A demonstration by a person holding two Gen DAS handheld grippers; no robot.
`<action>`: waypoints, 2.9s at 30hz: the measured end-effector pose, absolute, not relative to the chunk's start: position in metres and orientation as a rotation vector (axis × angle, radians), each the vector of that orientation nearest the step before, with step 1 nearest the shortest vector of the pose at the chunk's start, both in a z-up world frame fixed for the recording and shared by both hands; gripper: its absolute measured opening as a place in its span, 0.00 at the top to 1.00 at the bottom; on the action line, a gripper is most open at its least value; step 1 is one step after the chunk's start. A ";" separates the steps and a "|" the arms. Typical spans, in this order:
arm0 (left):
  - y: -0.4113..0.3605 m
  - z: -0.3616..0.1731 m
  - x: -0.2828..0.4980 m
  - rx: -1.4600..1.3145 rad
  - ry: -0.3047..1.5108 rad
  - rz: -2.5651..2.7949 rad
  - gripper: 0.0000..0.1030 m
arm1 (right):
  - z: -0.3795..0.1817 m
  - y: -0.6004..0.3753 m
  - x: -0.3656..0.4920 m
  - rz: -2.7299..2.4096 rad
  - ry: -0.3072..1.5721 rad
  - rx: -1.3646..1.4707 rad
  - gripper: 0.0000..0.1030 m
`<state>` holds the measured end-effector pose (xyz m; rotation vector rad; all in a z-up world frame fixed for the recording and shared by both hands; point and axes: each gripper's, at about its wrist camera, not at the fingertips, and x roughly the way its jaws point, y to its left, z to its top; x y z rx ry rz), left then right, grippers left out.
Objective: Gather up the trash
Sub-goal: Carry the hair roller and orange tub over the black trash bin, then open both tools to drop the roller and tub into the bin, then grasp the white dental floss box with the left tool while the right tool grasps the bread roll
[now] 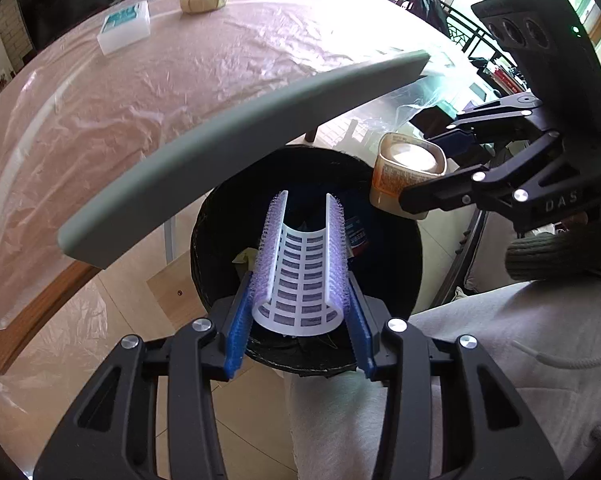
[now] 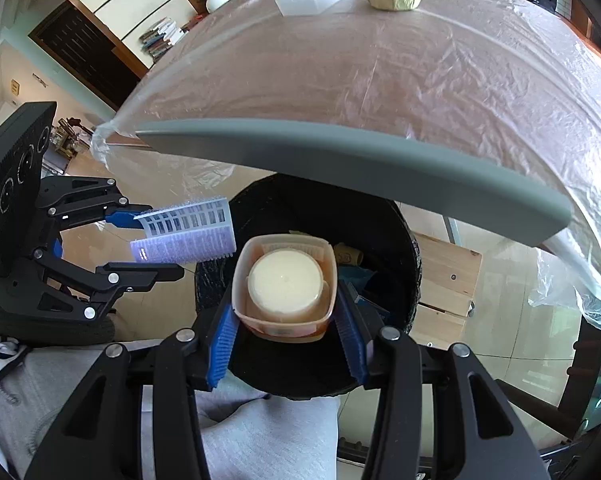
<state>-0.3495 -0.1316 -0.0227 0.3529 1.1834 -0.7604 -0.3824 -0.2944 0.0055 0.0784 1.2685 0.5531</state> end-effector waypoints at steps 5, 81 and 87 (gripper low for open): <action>-0.135 -0.036 -0.341 0.357 1.209 -0.736 0.57 | -0.005 -0.290 -0.379 0.541 1.281 0.046 0.56; -0.147 0.017 -0.071 0.138 1.041 -0.486 0.45 | 0.037 -0.293 -0.139 0.303 0.997 -0.081 0.51; -0.144 0.026 -0.075 0.101 1.024 -0.479 0.46 | 0.052 -0.311 -0.142 0.313 0.968 0.013 0.51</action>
